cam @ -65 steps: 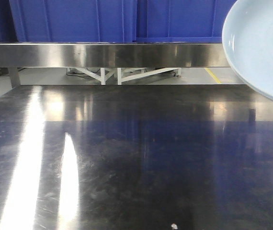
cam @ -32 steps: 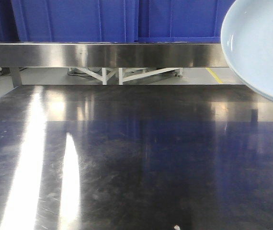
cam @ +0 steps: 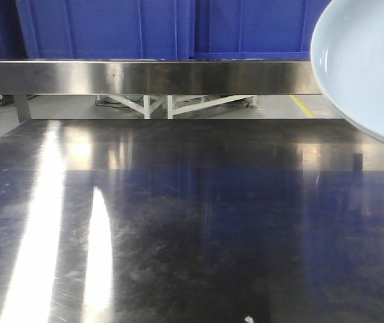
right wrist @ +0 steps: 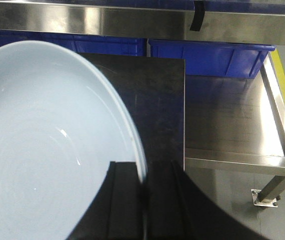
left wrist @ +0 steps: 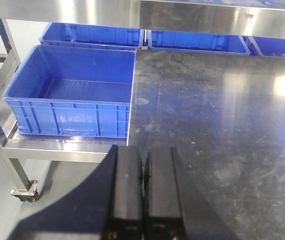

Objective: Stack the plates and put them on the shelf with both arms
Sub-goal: 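Hold the plate stack raised beside the robot with the right gripper, then drive the base away from the table holding the plates in the right gripper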

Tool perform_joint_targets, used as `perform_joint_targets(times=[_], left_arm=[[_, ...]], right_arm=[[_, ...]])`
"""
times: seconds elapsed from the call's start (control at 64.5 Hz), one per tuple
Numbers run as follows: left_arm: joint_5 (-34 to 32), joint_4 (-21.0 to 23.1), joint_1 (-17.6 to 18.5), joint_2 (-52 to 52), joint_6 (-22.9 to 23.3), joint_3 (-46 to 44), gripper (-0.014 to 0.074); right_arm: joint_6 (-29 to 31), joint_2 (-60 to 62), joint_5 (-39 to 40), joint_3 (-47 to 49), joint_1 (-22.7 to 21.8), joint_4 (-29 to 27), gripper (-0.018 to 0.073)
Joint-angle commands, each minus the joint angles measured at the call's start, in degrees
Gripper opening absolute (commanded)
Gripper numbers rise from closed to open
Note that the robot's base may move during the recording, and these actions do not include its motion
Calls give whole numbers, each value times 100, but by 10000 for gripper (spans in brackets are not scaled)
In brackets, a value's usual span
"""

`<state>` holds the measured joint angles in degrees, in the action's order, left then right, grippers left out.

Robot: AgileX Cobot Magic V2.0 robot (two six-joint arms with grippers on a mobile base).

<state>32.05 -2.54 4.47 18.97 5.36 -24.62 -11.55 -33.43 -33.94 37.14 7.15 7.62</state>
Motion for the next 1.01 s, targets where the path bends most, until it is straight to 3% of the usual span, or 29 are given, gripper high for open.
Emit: perform_joint_targets(times=[0.0,0.992], left_arm=[[-431,-4,41,37,47,-156,90],[-431,-4,41,37,47,-156,90]], right_arm=[[11,10,493,156,-48,30,49],[11,10,493,156,-48,30,49]])
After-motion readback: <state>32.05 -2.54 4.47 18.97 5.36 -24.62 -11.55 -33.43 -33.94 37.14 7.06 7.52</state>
